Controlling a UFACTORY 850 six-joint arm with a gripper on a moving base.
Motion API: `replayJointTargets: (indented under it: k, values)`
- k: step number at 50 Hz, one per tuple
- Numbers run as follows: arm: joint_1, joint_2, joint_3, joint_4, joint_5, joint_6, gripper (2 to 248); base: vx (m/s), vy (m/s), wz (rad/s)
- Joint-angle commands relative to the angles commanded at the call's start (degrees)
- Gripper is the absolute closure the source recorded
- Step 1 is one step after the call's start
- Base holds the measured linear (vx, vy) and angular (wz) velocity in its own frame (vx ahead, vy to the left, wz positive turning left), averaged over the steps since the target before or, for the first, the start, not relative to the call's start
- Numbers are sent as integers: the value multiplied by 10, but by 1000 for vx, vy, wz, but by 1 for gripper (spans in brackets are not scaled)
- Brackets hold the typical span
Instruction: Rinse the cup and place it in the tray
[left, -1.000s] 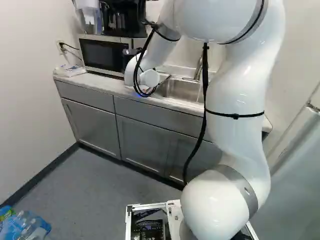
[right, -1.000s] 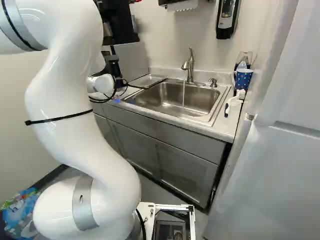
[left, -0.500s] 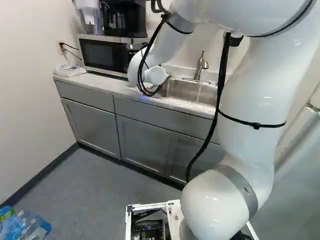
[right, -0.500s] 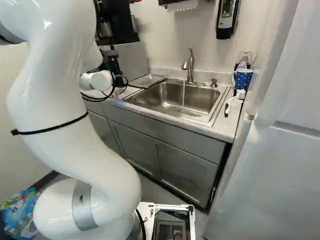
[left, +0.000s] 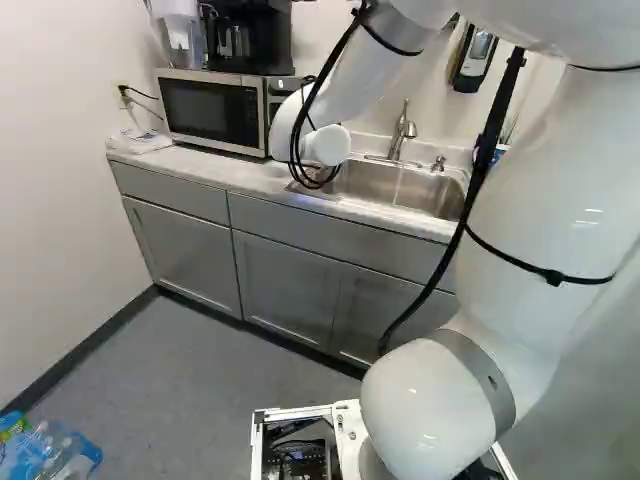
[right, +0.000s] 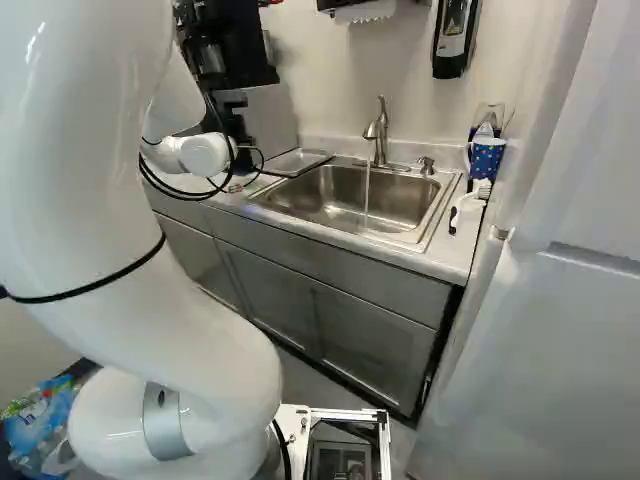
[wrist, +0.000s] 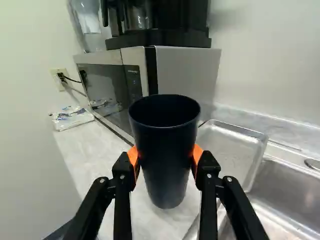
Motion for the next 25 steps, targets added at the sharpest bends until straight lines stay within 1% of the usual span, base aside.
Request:
replayJointTargets:
  k: [7,25]
  values:
    - [-11,15,6,7,-5,0,128,0,0,0]
    - [-40,27,19,25,-10,0,128,0,0,0]
